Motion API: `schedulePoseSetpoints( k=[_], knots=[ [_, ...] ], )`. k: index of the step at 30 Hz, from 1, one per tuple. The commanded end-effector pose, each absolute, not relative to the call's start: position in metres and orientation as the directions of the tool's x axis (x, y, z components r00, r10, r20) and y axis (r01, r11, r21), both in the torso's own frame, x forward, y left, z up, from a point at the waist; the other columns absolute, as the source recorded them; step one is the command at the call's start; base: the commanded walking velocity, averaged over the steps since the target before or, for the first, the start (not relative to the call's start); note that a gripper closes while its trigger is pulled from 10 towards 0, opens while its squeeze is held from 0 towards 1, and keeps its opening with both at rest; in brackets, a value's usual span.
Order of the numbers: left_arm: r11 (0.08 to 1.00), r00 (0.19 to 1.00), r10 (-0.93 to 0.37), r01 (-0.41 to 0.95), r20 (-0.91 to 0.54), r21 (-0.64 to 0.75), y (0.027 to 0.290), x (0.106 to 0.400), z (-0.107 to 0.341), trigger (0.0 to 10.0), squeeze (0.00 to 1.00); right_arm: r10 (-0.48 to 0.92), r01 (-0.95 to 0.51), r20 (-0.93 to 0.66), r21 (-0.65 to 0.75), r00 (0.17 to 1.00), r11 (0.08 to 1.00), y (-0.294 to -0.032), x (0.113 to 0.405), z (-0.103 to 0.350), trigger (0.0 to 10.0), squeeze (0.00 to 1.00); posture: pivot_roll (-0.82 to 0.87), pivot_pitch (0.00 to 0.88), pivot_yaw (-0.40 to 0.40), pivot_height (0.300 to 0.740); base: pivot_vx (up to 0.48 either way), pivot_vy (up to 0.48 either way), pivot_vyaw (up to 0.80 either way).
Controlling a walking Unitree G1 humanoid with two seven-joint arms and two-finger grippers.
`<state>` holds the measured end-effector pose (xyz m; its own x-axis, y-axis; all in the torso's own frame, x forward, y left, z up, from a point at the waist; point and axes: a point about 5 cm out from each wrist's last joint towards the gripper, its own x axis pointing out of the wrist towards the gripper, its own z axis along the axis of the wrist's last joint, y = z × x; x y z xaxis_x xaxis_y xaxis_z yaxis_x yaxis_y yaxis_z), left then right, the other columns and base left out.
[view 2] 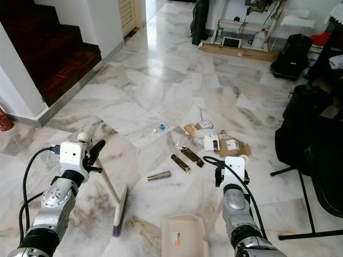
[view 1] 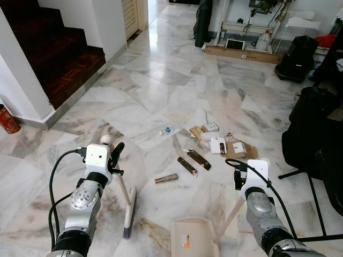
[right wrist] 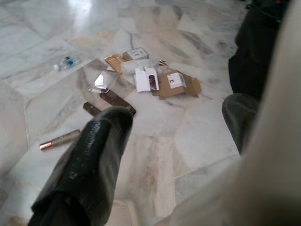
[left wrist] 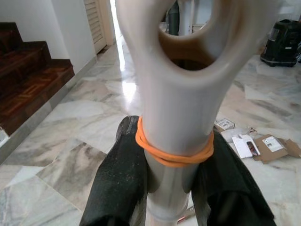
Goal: Sweep floor
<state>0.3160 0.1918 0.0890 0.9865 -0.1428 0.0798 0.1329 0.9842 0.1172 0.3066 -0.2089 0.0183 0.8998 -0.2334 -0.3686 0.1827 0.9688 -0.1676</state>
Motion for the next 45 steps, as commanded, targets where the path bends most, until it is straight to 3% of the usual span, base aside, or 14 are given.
schedulePoseSetpoints(
  k=[1, 14, 28, 35, 45],
  knots=[
    [0.980, 0.981, -0.162, 0.148, 0.108, 0.131, 0.189, 0.321, 0.099, 10.0, 0.00, -0.214, 0.154, -0.408, -0.176, 0.888, 0.972, -0.210, 0.302, 0.012, 10.0, 0.00, 0.08, 0.042, -0.034, 0.740, 0.000, 0.000, 0.00],
    [0.977, 0.978, -0.181, 0.166, 0.104, 0.136, 0.187, 0.321, 0.098, 10.0, 0.00, -0.187, 0.129, -0.382, -0.174, 0.905, 0.976, -0.217, 0.305, 0.021, 10.0, 0.00, 0.07, 0.046, -0.033, 0.740, 0.000, 0.000, 0.00],
    [0.967, 0.970, -0.225, 0.211, 0.089, 0.140, 0.181, 0.322, 0.098, 10.0, 0.00, -0.070, 0.015, -0.336, -0.163, 0.939, 0.987, -0.197, 0.307, 0.033, 10.0, 0.00, 0.06, 0.068, -0.012, 0.740, 0.000, 0.000, 0.00],
    [0.964, 0.969, -0.235, 0.222, 0.078, 0.143, 0.182, 0.322, 0.096, 10.0, 0.00, -0.119, 0.035, -0.400, -0.212, 0.909, 0.977, -0.206, 0.294, 0.025, 10.0, 0.00, 0.05, 0.074, -0.008, 0.740, 0.000, 0.000, 0.00],
    [0.962, 0.968, -0.240, 0.228, 0.072, 0.149, 0.182, 0.322, 0.096, 10.0, 0.00, -0.172, 0.112, -0.377, -0.175, 0.910, 0.978, -0.207, 0.296, 0.033, 10.0, 0.00, 0.06, 0.077, -0.006, 0.740, 0.000, 0.000, 0.00]
  ],
)
